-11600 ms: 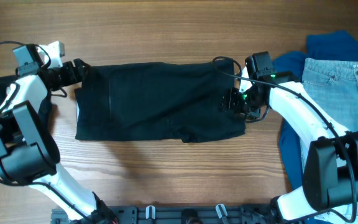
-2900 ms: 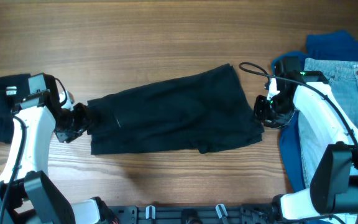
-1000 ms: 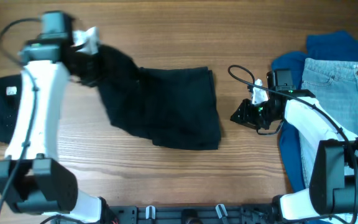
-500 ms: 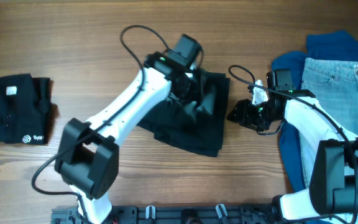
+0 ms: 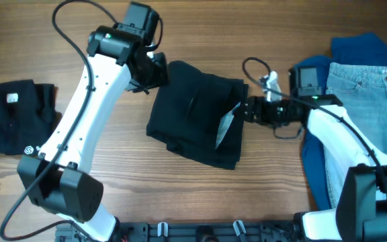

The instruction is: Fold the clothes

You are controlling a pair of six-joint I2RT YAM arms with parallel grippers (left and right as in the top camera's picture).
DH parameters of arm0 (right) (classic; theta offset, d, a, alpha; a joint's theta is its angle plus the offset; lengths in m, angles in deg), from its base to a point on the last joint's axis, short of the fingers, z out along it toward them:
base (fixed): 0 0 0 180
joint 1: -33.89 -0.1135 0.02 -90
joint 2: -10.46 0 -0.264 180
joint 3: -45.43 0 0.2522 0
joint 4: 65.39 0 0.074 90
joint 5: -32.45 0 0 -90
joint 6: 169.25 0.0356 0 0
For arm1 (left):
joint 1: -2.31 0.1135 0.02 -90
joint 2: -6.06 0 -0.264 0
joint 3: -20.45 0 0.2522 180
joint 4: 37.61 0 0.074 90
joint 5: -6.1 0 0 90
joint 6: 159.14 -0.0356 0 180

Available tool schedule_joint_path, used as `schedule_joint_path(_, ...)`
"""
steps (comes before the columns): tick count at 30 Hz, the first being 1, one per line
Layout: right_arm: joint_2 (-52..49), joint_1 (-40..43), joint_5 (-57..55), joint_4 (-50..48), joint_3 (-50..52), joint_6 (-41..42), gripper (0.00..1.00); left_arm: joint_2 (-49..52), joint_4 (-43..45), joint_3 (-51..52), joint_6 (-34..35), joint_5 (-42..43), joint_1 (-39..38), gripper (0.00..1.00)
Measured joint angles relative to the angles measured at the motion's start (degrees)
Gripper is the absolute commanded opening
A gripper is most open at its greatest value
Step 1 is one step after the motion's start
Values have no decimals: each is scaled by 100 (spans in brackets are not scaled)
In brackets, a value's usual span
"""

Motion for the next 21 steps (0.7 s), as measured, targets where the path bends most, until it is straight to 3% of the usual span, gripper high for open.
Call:
schedule_joint_path(7, -658, -1209, -415, -1058, -26, 1388, 51, 170, 295, 728, -184, 109, 81, 50)
schedule_joint_path(11, -940, -1325, -621, -1034, -26, 2218, 52, 170, 299, 732, -254, 109, 81, 52)
schedule_joint_path(21, -686, -1364, -682, -719, -26, 2100, 59, 170, 348, 732, -391, 109, 81, 55)
